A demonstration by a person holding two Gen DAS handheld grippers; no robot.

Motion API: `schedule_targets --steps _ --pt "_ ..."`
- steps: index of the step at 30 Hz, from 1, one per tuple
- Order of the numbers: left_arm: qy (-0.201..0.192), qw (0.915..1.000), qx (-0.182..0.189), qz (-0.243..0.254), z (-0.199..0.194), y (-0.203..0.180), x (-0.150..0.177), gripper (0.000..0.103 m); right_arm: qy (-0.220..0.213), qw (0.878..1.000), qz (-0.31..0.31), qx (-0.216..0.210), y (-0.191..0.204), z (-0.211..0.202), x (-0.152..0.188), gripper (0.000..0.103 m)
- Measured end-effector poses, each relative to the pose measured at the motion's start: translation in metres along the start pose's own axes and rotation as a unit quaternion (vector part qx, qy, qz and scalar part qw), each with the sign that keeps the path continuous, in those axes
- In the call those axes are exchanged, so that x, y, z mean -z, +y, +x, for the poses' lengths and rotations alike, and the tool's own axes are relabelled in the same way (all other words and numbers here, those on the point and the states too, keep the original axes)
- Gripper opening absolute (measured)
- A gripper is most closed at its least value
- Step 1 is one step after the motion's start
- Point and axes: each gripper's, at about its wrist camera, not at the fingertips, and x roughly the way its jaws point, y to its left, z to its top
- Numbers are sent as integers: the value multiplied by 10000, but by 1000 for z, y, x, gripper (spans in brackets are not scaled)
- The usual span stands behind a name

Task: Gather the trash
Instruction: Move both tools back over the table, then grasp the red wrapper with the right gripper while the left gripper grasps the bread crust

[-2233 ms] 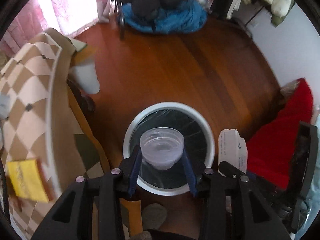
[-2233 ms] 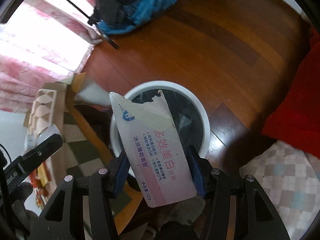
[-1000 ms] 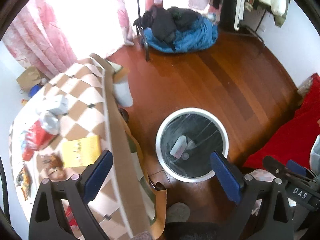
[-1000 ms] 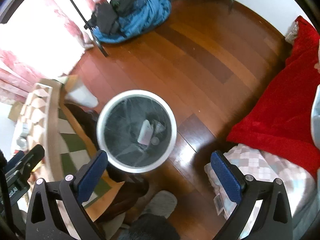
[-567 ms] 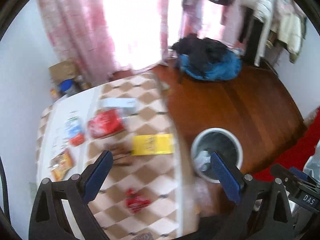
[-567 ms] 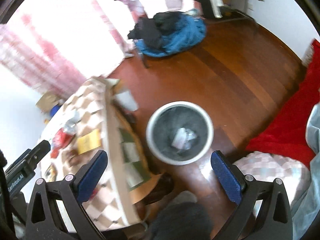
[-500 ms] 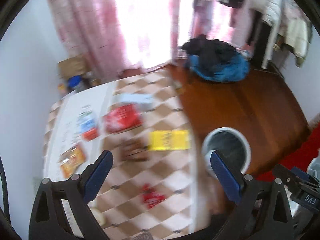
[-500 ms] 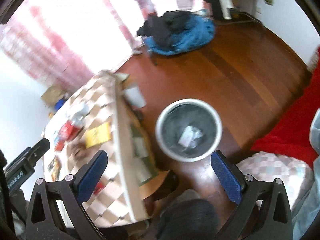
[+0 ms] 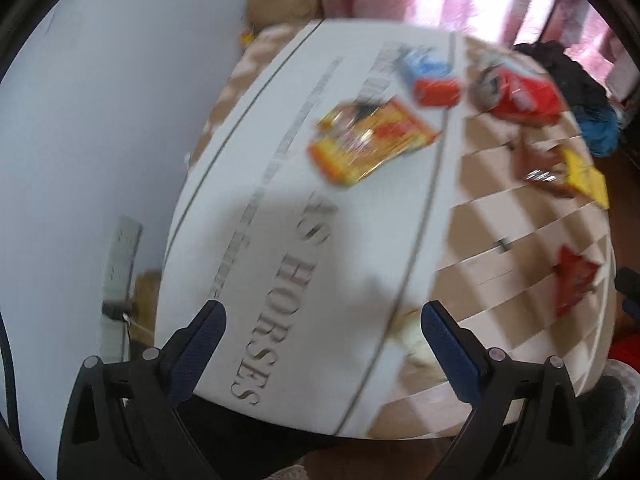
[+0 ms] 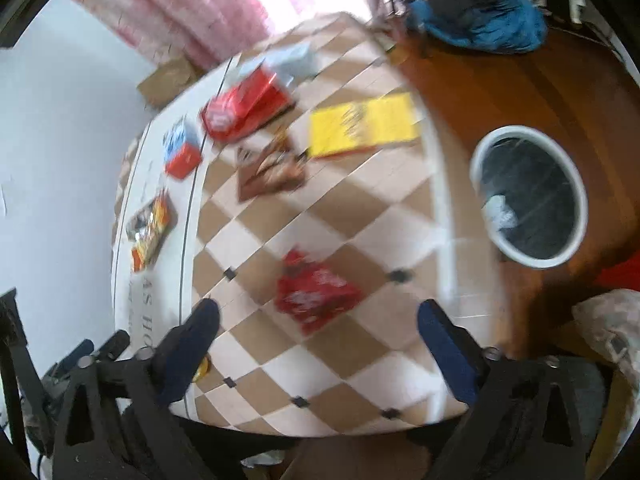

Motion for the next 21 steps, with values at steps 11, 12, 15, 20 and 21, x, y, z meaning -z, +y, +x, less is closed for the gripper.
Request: schedule_targets --steps 11,12,15,20,21 --pt "271 9937 1087 -97 21 -6 16 99 329 9976 -393 462 23 61 4 18" --pt "284 9929 1150 -42 24 -10 15 98 290 9976 -420 474 22 59 5 18" --pt "345 9907 1297 225 30 -25 14 82 253 9976 -410 494 15 53 5 15" --pt "361 9897 1173 734 35 -51 21 27 234 9977 -371 516 5 46 7 12" --pt "322 9897 1181 749 35 -53 21 20 230 9978 -364 505 4 45 7 12"
